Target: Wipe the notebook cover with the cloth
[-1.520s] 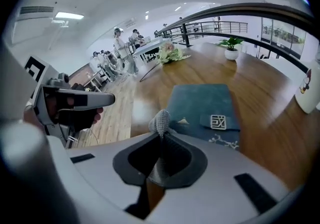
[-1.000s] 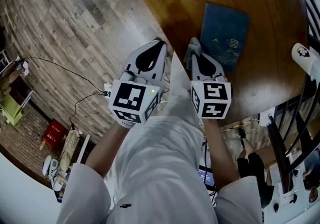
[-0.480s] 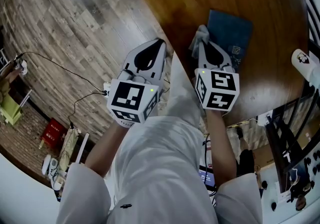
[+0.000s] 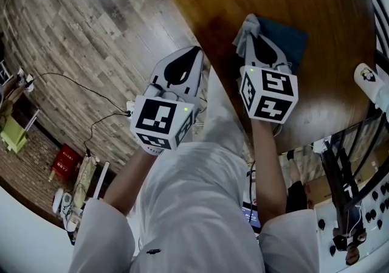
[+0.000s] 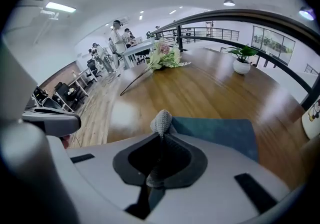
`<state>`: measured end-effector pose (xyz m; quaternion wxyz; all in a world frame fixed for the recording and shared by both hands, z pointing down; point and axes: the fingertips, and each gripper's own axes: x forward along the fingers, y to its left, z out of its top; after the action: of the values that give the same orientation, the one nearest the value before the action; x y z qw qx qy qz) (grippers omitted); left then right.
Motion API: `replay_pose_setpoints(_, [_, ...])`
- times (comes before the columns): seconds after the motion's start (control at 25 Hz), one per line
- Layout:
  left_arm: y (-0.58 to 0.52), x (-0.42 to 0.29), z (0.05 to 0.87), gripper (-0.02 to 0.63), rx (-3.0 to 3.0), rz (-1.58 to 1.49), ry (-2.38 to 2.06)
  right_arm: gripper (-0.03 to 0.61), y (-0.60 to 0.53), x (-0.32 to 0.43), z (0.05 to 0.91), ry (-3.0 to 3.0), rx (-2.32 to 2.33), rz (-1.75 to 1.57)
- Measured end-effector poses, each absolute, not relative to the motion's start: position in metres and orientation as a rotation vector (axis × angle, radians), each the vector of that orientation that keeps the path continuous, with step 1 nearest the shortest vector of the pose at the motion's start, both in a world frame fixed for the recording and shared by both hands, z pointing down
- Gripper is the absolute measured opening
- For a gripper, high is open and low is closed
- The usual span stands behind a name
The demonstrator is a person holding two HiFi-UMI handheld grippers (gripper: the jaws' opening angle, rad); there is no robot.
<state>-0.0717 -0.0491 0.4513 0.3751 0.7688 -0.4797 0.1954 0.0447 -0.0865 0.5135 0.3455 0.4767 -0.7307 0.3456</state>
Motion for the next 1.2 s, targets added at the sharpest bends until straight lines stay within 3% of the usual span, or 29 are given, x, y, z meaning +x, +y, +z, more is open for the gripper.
replay_pose_setpoints(0.48, [-0.048, -0.077, 0.431, 0.020, 2.001, 0.491, -1.248, 0.026, -0.124, 0.065, 0.465, -1.990, 1.483, 0.720])
replay_pose_setpoints(1.2, [0.002, -0.107, 0.344, 0.020, 2.114, 0.465, -1.266, 0.026, -0.042, 0.065, 0.346, -2.133, 1.462, 0.594])
